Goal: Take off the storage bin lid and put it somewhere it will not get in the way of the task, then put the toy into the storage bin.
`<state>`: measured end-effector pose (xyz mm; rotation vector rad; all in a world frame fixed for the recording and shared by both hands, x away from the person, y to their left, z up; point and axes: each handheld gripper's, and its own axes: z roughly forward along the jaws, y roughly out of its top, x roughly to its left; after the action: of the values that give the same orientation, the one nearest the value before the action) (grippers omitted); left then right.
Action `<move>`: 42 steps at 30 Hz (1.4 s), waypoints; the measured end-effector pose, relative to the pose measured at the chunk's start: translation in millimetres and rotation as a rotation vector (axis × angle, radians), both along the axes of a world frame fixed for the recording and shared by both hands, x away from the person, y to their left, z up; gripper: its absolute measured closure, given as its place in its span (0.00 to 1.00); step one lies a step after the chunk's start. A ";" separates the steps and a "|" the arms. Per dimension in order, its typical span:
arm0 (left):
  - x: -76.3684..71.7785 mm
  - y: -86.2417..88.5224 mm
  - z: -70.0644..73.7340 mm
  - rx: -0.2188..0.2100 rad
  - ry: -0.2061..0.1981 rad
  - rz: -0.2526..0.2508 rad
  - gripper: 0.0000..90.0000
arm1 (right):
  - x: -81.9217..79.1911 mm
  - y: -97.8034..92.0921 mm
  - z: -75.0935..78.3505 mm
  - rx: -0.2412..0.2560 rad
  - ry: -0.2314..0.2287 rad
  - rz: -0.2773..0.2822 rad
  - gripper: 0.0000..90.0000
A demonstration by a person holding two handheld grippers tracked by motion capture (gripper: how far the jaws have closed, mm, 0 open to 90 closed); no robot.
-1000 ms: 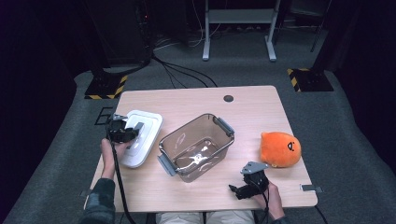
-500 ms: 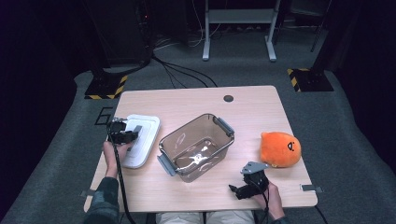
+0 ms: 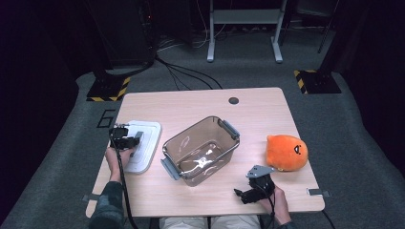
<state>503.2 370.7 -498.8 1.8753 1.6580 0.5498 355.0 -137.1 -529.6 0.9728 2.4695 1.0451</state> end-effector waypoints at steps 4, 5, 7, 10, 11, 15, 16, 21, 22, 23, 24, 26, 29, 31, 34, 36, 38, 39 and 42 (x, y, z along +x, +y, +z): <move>0.1 1.9 -1.6 0.007 -0.007 0.005 0.74 | 0.0 0.0 0.0 0.000 0.000 0.000 0.04; 0.1 1.8 -1.7 0.009 -0.007 0.005 0.74 | 0.0 0.0 0.0 0.000 0.000 0.000 0.04; -0.1 1.5 -2.1 0.010 -0.009 0.004 0.74 | 0.0 0.0 0.0 0.000 0.000 0.000 0.04; -0.5 1.7 -3.1 0.008 -0.010 0.005 0.73 | 0.0 0.1 -0.1 0.000 -0.002 -0.002 0.04; -0.5 1.9 -3.3 0.003 -0.012 0.007 0.73 | 0.0 0.0 -0.1 0.000 -0.002 -0.002 0.04; -1.5 2.5 -2.2 -0.015 -0.011 0.017 0.51 | 0.0 0.0 -0.1 0.000 -0.002 -0.002 0.04; -2.2 1.9 -1.1 -0.008 -0.012 0.023 0.41 | 0.0 0.0 -0.1 0.000 -0.002 -0.002 0.04; -10.7 -0.4 9.0 -0.020 -0.044 0.001 0.22 | 0.0 0.0 -0.1 0.000 -0.003 -0.003 0.04; -13.9 -1.9 11.9 -0.021 -0.058 -0.009 0.20 | 0.1 0.0 -0.1 0.000 -0.001 -0.002 0.04; -16.1 -3.1 13.6 -0.019 -0.067 -0.015 0.19 | 0.1 0.0 -0.1 0.000 -0.003 -0.003 0.04; -19.8 -5.4 16.3 -0.017 -0.077 -0.028 0.18 | 0.1 0.0 -0.1 0.000 -0.003 -0.003 0.04; -26.0 -9.4 20.3 -0.015 -0.091 -0.052 0.17 | 0.1 0.0 -0.1 0.000 -0.003 -0.003 0.04; -35.4 -15.3 25.0 -0.010 -0.115 -0.086 0.16 | 0.1 0.0 -0.1 0.000 -0.003 -0.003 0.04; -42.0 -19.1 27.7 -0.015 -0.136 -0.102 0.16 | 0.1 0.0 -0.1 0.000 -0.002 -0.002 0.04; -52.1 -23.4 30.2 -0.019 -0.150 -0.129 0.15 | 0.1 0.1 -0.1 0.000 -0.003 -0.003 0.04; -61.2 -27.4 30.5 -0.014 -0.160 -0.151 0.15 | 0.0 0.0 -0.1 0.000 -0.003 -0.003 0.04; -69.6 -30.6 29.7 -0.011 -0.170 -0.167 0.14 | 0.1 0.0 -0.1 0.000 -0.003 -0.003 0.04; -72.8 -31.6 29.5 -0.013 -0.168 -0.176 0.14 | 0.1 0.0 -0.1 0.000 -0.003 -0.003 0.04; -85.6 -36.9 26.2 -0.013 -0.160 -0.212 0.10 | 0.1 0.0 -0.1 0.000 -0.003 -0.003 0.04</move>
<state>417.6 333.7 -472.6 1.9148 1.3392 0.5826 355.2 -137.0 -529.7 0.9742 2.4651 1.0445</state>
